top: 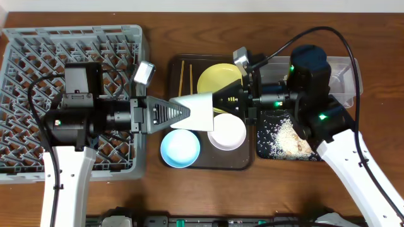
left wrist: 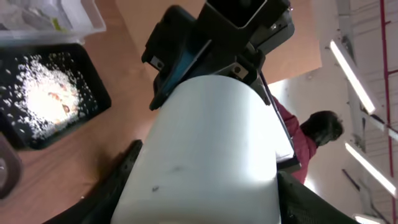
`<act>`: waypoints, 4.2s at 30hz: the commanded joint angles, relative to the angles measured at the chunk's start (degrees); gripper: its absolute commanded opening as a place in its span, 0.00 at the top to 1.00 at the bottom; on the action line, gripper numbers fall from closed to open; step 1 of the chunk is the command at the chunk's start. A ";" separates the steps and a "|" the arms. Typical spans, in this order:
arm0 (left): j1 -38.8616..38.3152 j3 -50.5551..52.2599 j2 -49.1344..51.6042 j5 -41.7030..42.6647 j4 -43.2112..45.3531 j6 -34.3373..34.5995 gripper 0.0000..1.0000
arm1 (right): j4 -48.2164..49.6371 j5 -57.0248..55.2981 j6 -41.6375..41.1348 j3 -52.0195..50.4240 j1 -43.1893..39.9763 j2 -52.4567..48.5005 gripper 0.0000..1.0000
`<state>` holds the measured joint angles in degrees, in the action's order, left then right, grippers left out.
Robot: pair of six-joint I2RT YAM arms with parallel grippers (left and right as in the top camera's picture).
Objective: Sort waste into correct bins and load items into the dishwasher
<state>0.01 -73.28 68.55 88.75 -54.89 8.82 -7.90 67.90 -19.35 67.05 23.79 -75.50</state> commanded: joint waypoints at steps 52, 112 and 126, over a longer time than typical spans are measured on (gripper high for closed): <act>2.45 13.60 -3.48 -98.27 -16.41 15.50 0.49 | -41.18 -52.22 -1.84 0.76 15.52 -0.17 0.34; 5.22 -13.75 -11.65 -57.90 -18.18 -10.32 0.02 | -44.39 -63.12 -4.11 5.03 13.25 -8.94 0.48; 5.22 -13.75 -11.65 -57.90 -18.18 -10.32 0.02 | -39.23 -49.68 -4.90 5.16 16.04 -9.99 0.01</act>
<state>4.89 -85.89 56.99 30.09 -73.08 -0.32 -47.75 9.98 -23.94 71.92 39.24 -86.83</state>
